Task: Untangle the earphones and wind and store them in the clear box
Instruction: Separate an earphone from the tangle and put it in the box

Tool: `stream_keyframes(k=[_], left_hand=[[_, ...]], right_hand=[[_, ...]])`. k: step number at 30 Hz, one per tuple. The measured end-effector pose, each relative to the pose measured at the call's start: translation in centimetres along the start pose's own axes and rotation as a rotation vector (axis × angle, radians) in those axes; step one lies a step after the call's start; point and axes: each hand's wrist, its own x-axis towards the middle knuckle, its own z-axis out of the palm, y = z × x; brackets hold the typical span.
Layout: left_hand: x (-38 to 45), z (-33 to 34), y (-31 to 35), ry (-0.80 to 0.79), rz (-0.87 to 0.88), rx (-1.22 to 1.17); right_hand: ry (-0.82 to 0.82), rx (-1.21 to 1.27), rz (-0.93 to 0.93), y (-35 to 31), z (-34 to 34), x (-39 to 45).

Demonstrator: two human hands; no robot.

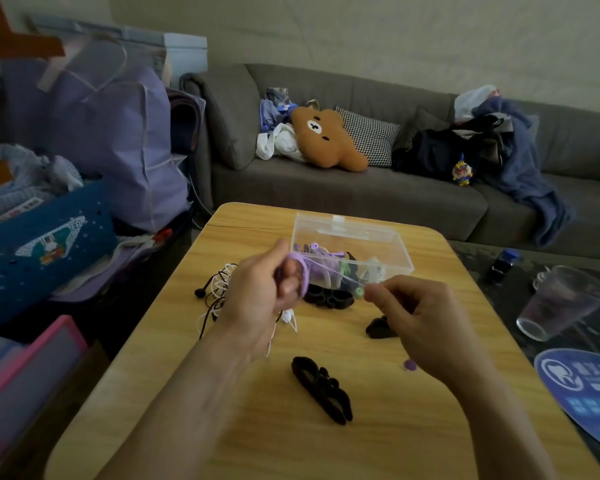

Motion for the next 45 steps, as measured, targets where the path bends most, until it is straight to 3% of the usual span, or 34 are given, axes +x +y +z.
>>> stream_keyframes(k=[4, 7, 9, 11, 13, 15, 18, 21, 26, 33, 36, 38, 40, 45], left_hand=[[0.6, -0.6, 0.6, 0.029, 0.014, -0.324], [0.8, -1.4, 0.6, 0.045, 0.087, -0.291], [0.8, -1.7, 0.3, 0.070, 0.176, -0.052], [0.7, -1.9, -0.2, 0.084, 0.330, 0.416], [0.8, -1.9, -1.2, -0.021, 0.379, 0.788], [0.7, -1.6, -1.8, -0.167, 0.261, 0.880], [0.5, -1.4, -2.3, -0.254, 0.181, 0.901], [0.3, -0.7, -2.0, -0.335, 0.059, 0.763], [-0.3, 0.3, -0.8, -0.411, -0.064, 0.495], [0.2, 0.7, -1.1, -0.259, -0.036, -0.097], [0.2, 1.0, -1.4, -0.226, -0.033, -0.171], [0.3, 0.9, -1.7, -0.201, -0.033, -0.161], [0.2, 0.8, -1.6, -0.191, -0.040, -0.151], [-0.2, 0.9, -1.8, -0.203, 0.200, 0.296]], right_hand=[[-0.093, -0.006, 0.072, -0.4, 0.4, -0.1], [-0.214, -0.036, 0.070, -1.0, 1.2, -0.4], [-0.269, -0.069, 0.020, -1.6, 2.0, -0.6], [-0.315, -0.060, -0.034, -2.4, 2.6, -0.9], [-0.385, 0.020, -0.089, -3.1, 3.2, -1.3], [-0.418, 0.068, -0.126, -3.6, 3.3, -1.4], [-0.320, 0.095, -0.135, -3.8, 2.4, -1.4], [-0.148, 0.129, -0.089, -2.9, 0.8, -1.1], [-0.007, 0.152, 0.019, -1.1, 0.0, -0.4], [-0.119, 0.000, 0.019, -1.1, 2.3, -0.2], [-0.117, -0.001, 0.018, -1.8, 4.1, -0.3], [-0.110, 0.118, 0.106, -1.9, 4.8, -0.3], [-0.116, 0.425, 0.233, -2.1, 5.1, -0.4], [-0.190, 1.209, 0.462, -2.9, 4.2, -0.2]])
